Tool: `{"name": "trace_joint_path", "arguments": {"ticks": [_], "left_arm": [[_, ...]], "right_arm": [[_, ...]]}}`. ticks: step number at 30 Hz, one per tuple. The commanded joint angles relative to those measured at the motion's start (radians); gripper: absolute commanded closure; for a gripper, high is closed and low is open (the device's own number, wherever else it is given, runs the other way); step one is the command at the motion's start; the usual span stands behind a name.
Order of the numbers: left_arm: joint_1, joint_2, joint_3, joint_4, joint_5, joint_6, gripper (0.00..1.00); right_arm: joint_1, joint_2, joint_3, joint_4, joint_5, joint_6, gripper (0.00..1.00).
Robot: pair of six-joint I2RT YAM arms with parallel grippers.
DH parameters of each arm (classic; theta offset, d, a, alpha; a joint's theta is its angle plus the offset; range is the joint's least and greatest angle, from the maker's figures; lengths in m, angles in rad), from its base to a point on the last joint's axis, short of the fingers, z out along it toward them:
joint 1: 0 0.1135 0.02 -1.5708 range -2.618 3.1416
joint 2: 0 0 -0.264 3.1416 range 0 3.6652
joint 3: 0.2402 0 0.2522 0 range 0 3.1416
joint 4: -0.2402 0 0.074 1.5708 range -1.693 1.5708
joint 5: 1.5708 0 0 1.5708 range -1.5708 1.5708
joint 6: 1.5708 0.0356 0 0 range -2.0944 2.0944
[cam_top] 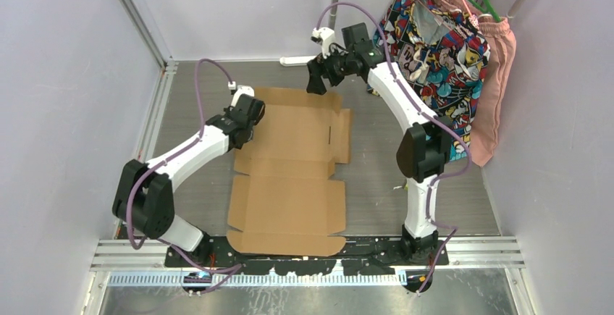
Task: Fold the paper box
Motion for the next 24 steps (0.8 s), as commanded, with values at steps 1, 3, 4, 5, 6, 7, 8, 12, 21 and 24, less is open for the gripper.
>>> {"name": "trace_joint_path", "arguments": {"ticks": [1, 3, 4, 5, 6, 7, 8, 12, 21, 24], "left_arm": [[-0.017, -0.113, -0.069, 0.281, -0.15, 0.12, 1.0], [-0.021, -0.153, -0.106, 0.385, -0.15, 0.166, 1.0], [-0.022, -0.169, -0.122, 0.423, -0.14, 0.186, 1.0], [-0.023, -0.183, -0.133, 0.465, -0.132, 0.205, 1.0], [-0.023, -0.193, -0.142, 0.501, -0.108, 0.227, 1.0], [-0.023, -0.198, -0.144, 0.527, -0.092, 0.245, 1.0], [-0.022, -0.2, -0.141, 0.537, -0.073, 0.261, 1.0], [-0.025, -0.199, -0.125, 0.604, 0.036, 0.313, 1.0], [-0.025, -0.213, -0.117, 0.62, 0.191, 0.331, 1.0], [-0.025, -0.21, -0.121, 0.62, 0.219, 0.334, 1.0]], "right_arm": [[-0.019, -0.148, -0.037, 0.028, -0.023, -0.153, 0.09], [-0.021, -0.177, -0.065, 0.019, -0.055, -0.179, 0.09], [-0.021, -0.193, -0.085, 0.029, -0.061, -0.181, 0.09], [-0.02, -0.209, -0.104, 0.044, -0.07, -0.178, 0.09], [-0.017, -0.228, -0.12, 0.06, -0.065, -0.175, 0.09], [-0.011, -0.24, -0.14, 0.078, -0.048, -0.175, 0.09], [-0.001, -0.252, -0.158, 0.095, -0.018, -0.182, 0.09], [0.057, -0.27, -0.196, 0.095, 0.073, -0.238, 0.1], [0.105, -0.255, -0.221, 0.151, 0.22, -0.251, 0.19], [0.109, -0.268, -0.24, 0.188, 0.265, -0.254, 0.22]]}}
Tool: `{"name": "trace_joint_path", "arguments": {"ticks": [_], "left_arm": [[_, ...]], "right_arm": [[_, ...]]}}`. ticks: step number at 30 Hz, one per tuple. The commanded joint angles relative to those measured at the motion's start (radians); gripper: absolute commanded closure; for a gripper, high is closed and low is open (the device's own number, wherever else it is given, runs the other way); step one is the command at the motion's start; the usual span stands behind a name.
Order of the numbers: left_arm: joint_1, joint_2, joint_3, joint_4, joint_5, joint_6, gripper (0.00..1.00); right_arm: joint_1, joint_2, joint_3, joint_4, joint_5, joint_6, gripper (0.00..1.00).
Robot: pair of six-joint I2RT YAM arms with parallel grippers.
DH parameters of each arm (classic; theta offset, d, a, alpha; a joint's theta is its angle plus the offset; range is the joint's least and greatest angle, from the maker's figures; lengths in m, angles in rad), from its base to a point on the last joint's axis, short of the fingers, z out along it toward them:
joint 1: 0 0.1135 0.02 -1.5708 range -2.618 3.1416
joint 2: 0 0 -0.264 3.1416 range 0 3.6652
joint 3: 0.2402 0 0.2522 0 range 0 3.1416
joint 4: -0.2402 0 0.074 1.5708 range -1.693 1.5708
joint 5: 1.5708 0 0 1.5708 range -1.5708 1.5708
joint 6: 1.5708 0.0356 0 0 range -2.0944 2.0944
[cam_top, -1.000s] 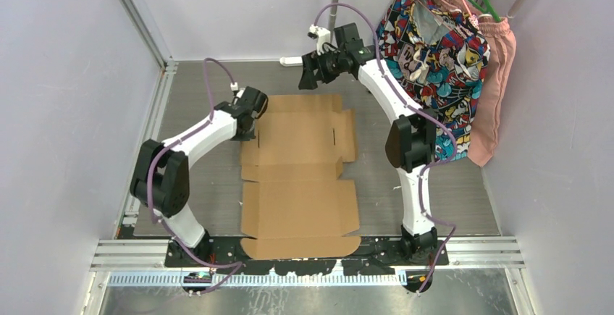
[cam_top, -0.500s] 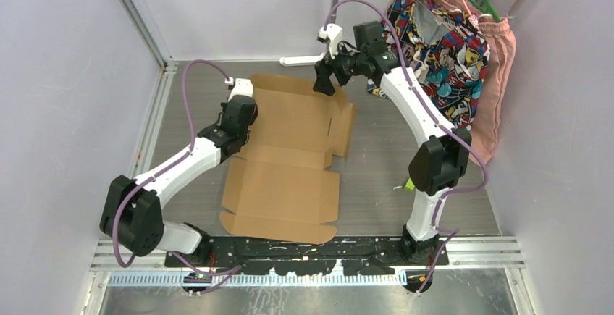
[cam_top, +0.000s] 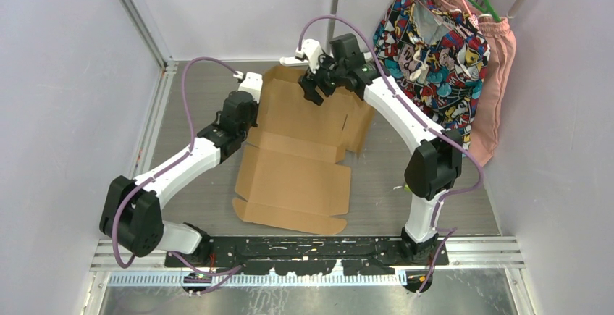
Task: Fold the paper box
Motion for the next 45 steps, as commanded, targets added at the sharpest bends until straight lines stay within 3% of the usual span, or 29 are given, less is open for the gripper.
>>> {"name": "trace_joint_path", "arguments": {"ticks": [1, 3, 6, 10, 11, 13, 14, 17, 30, 38, 45], "left_arm": [[-0.006, -0.042, 0.025, 0.098, 0.07, 0.015, 1.0], [-0.006, -0.037, 0.025, 0.1, 0.087, 0.014, 1.0], [-0.006, -0.026, 0.031, 0.101, 0.087, 0.022, 1.0], [-0.005, -0.017, 0.039, 0.103, 0.089, 0.027, 1.0], [-0.005, -0.015, 0.041, 0.103, 0.091, 0.027, 1.0], [-0.006, -0.013, 0.042, 0.103, 0.095, 0.027, 1.0], [-0.005, -0.011, 0.041, 0.103, 0.097, 0.027, 1.0], [-0.004, -0.008, 0.03, 0.113, 0.102, 0.059, 1.0], [0.019, -0.073, 0.006, 0.114, 0.195, 0.105, 1.0], [0.051, -0.079, 0.058, 0.068, 0.299, 0.108, 1.0], [0.057, -0.058, 0.077, 0.059, 0.317, 0.114, 1.0]], "right_arm": [[-0.005, -0.044, -0.01, 0.1, 0.097, -0.018, 0.25], [-0.004, -0.047, -0.012, 0.106, 0.109, -0.019, 0.31], [-0.004, -0.047, -0.011, 0.107, 0.126, -0.019, 0.48], [-0.003, -0.048, -0.024, 0.102, 0.152, -0.024, 0.58], [-0.003, -0.051, -0.031, 0.107, 0.16, -0.02, 0.54], [-0.004, -0.073, -0.063, 0.135, 0.162, -0.014, 0.27], [-0.004, -0.093, -0.094, 0.176, 0.15, -0.014, 0.21], [-0.013, -0.16, -0.169, 0.261, 0.118, -0.015, 0.14], [-0.196, -0.071, 0.004, 0.178, -0.176, 0.036, 0.14], [-0.253, 0.041, 0.169, -0.033, -0.425, -0.02, 0.14], [-0.257, 0.085, 0.212, -0.14, -0.504, -0.066, 0.16]]}}
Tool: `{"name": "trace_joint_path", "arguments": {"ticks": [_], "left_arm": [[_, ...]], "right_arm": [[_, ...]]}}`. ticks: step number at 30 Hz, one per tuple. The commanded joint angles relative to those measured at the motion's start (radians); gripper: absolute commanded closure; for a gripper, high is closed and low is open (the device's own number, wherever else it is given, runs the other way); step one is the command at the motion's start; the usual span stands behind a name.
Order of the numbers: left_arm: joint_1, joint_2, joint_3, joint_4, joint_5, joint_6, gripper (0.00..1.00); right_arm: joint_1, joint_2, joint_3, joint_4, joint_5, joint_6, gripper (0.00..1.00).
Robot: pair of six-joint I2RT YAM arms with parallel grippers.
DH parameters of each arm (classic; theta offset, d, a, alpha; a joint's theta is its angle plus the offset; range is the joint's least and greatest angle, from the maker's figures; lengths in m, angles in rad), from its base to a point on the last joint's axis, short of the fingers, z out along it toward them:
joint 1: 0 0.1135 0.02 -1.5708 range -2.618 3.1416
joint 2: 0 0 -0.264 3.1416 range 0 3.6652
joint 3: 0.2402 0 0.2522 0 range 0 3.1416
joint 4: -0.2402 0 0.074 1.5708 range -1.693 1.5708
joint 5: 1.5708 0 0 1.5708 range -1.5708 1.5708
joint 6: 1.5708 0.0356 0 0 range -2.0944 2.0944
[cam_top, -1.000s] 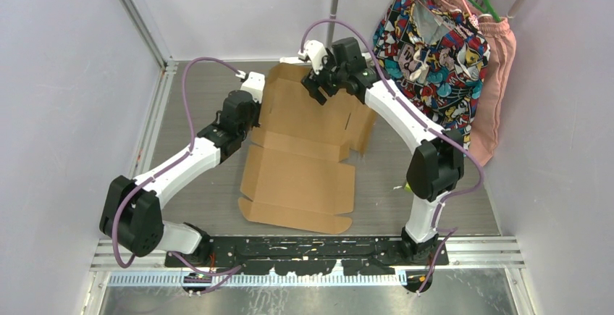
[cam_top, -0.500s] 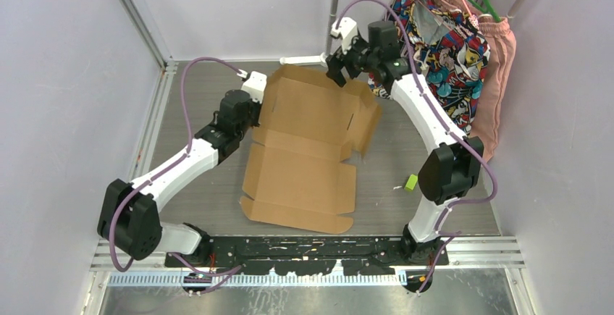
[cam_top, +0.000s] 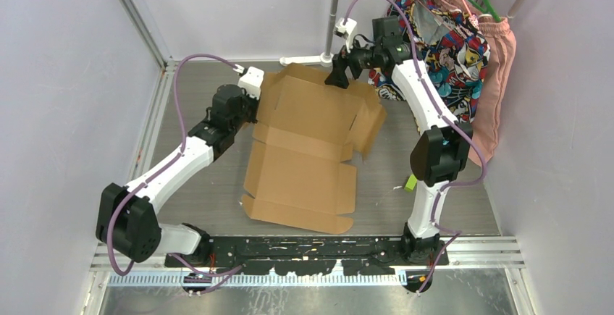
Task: Fold the paper box
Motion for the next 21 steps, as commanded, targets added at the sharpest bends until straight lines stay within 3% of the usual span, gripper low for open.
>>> {"name": "trace_joint_path", "arguments": {"ticks": [1, 4, 9, 14, 16, 17, 21], "left_arm": [[0.005, -0.015, 0.051, 0.041, 0.031, 0.016, 1.0], [0.005, -0.008, 0.048, 0.041, 0.03, 0.014, 1.0], [0.005, 0.004, 0.048, 0.041, 0.03, 0.012, 1.0], [0.005, 0.003, 0.048, 0.044, 0.026, 0.006, 1.0], [0.005, 0.006, 0.047, 0.045, 0.025, 0.004, 1.0], [0.005, 0.008, 0.047, 0.044, 0.024, 0.001, 0.99], [0.006, 0.021, 0.043, 0.047, 0.023, -0.02, 0.93]], "right_arm": [[-0.001, 0.005, 0.062, -0.082, -0.098, -0.042, 0.16], [-0.001, 0.02, 0.064, -0.101, -0.098, -0.046, 0.24], [0.01, 0.035, 0.063, -0.113, -0.046, -0.036, 0.46], [0.032, 0.04, 0.045, -0.103, 0.051, -0.017, 0.61], [0.047, 0.035, 0.021, -0.074, 0.113, 0.002, 0.82], [0.054, 0.026, -0.001, -0.053, 0.144, 0.009, 0.88], [0.11, -0.051, -0.118, 0.051, 0.277, 0.035, 0.96]]}}
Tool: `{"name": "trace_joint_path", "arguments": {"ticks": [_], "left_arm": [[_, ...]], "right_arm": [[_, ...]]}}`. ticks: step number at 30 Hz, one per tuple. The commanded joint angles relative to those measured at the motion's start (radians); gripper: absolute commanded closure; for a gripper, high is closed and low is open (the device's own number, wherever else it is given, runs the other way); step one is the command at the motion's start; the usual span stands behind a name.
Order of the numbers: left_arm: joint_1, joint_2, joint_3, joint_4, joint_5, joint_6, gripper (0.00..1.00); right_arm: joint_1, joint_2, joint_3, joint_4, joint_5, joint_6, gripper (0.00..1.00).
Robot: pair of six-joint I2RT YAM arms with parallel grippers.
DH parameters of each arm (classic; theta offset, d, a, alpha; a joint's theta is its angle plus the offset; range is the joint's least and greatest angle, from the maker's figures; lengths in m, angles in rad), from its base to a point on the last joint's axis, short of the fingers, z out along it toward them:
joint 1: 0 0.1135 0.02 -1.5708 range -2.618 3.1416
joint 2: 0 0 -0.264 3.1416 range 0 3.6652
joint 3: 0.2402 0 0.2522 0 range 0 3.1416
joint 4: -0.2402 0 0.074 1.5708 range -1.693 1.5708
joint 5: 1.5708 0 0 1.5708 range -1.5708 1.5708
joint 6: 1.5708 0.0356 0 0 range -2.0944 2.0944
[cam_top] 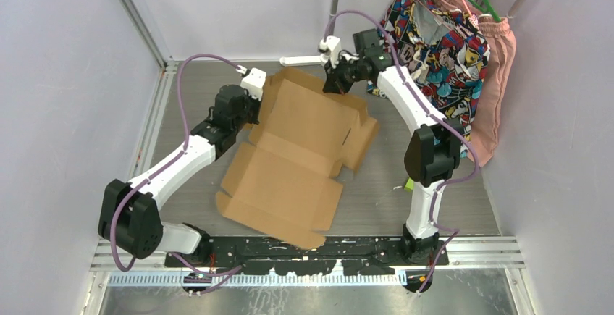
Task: Fold the paper box
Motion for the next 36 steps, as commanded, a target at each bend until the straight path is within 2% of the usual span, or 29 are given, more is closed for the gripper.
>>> {"name": "trace_joint_path", "arguments": {"ticks": [1, 9, 17, 26, 28, 33, 36], "left_arm": [[0.004, 0.005, 0.035, 0.049, 0.001, -0.024, 0.92], [0.005, -0.002, -0.022, 0.09, 0.007, -0.072, 0.91], [0.015, 0.016, -0.111, 0.185, 0.01, -0.143, 0.91], [0.025, 0.085, -0.16, 0.331, 0.078, -0.271, 0.9], [0.025, 0.089, -0.159, 0.347, 0.096, -0.289, 0.87], [0.025, 0.077, -0.152, 0.352, 0.109, -0.303, 0.73], [0.025, 0.066, -0.149, 0.348, 0.111, -0.304, 0.72]], "right_arm": [[0.064, -0.105, -0.101, 0.121, 0.196, 0.044, 0.97], [0.157, -0.172, -0.159, 0.033, 0.42, 0.02, 0.98], [0.264, -0.279, -0.332, 0.087, 0.671, 0.017, 0.98], [0.367, -0.368, -0.505, 0.188, 1.048, 0.019, 0.99], [0.377, -0.387, -0.541, 0.214, 1.096, 0.024, 0.99], [0.397, -0.43, -0.614, 0.275, 1.212, 0.034, 0.98], [0.41, -0.447, -0.627, 0.285, 1.255, 0.033, 0.98]]}}
